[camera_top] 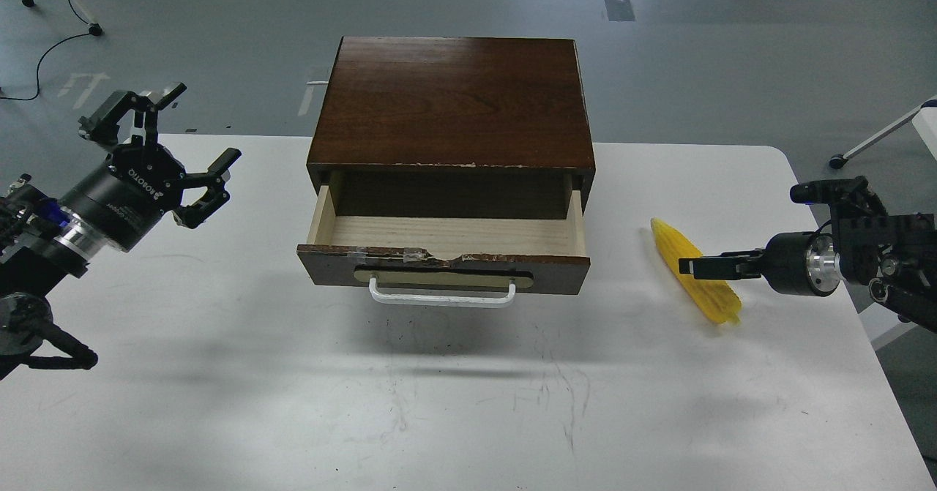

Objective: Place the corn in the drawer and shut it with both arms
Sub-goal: 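Close the right gripper around the middle of the corn cob, then lift the corn cob with the right gripper over the open drawer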

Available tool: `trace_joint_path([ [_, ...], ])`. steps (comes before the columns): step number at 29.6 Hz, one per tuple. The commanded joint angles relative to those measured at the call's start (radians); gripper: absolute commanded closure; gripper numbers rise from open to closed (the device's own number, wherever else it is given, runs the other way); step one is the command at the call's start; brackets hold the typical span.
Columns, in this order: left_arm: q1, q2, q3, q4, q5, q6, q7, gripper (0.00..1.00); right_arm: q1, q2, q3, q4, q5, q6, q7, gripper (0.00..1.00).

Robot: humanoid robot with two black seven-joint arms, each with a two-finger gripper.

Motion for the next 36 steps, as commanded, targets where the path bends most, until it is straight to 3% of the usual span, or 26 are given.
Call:
trace_joint_path([
  [1,0.000,0.000,0.001,-0.001,0.000,0.000,0.000,0.00,0.000,0.021,-0.011,-0.023,-0.001,0.000,0.000,0.03],
  [7,0.000,0.002,0.001,-0.001,0.001,0.000,0.000,0.00,-0.003,0.032,-0.027,-0.023,-0.001,0.000,0.000,0.07],
  [10,0.000,0.002,0.001,-0.001,0.000,0.000,0.000,0.00,-0.003,0.035,-0.041,-0.023,0.001,0.000,0.000,0.16],
  [11,0.000,0.002,0.001,-0.001,0.000,0.000,0.000,0.00,-0.003,0.036,-0.044,-0.023,0.001,0.000,0.000,0.24],
  [13,0.000,0.003,0.001,-0.001,0.000,0.000,0.000,0.00,-0.004,0.035,-0.044,-0.023,0.001,0.000,0.000,0.32],
  [16,0.000,0.002,0.001,-0.001,0.001,0.000,0.000,0.00,-0.004,0.035,-0.044,-0.020,0.001,0.000,0.000,0.62],
  [19,0.002,0.002,0.001,-0.001,0.001,0.000,0.000,0.00,-0.003,0.027,-0.044,-0.015,0.001,0.000,0.000,0.76],
  [24,0.002,0.002,0.001,-0.001,0.001,0.000,0.000,0.00,0.032,0.006,-0.038,0.011,0.007,-0.004,0.000,0.79],
  [31,0.002,0.003,-0.001,-0.001,0.001,0.000,0.000,0.00,0.277,-0.094,-0.034,0.141,0.016,-0.004,0.000,0.79],
  [36,0.000,0.011,-0.004,-0.002,0.011,0.000,0.000,0.00,0.466,-0.091,-0.041,0.181,0.016,0.005,0.000,0.79],
])
